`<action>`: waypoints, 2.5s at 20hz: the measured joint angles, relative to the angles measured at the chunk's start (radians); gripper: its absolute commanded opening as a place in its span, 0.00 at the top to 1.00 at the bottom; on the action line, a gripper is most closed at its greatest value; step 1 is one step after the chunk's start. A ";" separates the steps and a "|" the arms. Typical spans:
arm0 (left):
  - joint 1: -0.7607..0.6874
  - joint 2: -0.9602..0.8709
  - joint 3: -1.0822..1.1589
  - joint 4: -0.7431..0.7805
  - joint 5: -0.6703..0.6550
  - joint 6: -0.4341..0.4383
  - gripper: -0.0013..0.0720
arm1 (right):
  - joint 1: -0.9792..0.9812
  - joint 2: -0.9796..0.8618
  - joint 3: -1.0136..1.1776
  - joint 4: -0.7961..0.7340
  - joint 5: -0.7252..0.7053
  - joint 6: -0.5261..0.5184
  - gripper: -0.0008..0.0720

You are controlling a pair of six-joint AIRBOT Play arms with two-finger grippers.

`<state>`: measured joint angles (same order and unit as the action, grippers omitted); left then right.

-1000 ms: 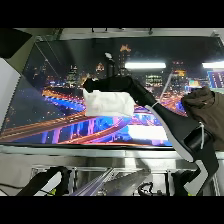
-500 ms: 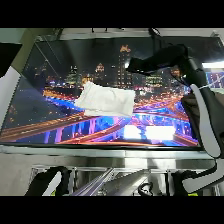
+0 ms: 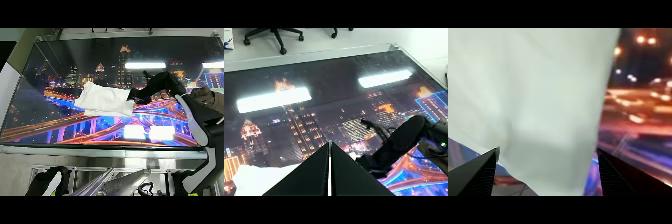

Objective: Fold the shirts.

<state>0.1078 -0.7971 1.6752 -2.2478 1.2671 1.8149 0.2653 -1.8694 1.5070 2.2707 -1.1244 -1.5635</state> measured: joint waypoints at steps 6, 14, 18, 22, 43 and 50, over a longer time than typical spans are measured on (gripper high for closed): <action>0.000 0.000 0.000 0.000 0.000 0.000 0.96 | 0.053 -0.052 0.005 0.120 0.070 -0.055 0.87; 0.000 0.000 0.001 0.002 0.037 -0.001 0.96 | 0.050 -0.054 0.019 0.147 0.088 -0.085 0.28; 0.000 0.000 0.001 0.002 0.049 -0.002 0.96 | 0.023 -0.042 0.020 0.141 0.035 -0.089 0.21; 0.000 0.000 0.001 0.002 0.050 -0.002 0.96 | -0.062 -0.024 0.020 0.130 -0.007 -0.090 0.10; 0.000 -0.008 0.000 0.003 0.053 -0.001 0.96 | 0.006 -0.015 0.145 0.204 0.034 -0.114 0.97; 0.000 -0.006 0.000 0.003 0.061 -0.001 0.96 | -0.370 0.289 0.321 0.211 -0.032 -0.065 0.97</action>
<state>0.1078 -0.8036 1.6749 -2.2448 1.3277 1.8137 -0.1051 -1.5803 1.8282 2.4813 -1.1561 -1.6283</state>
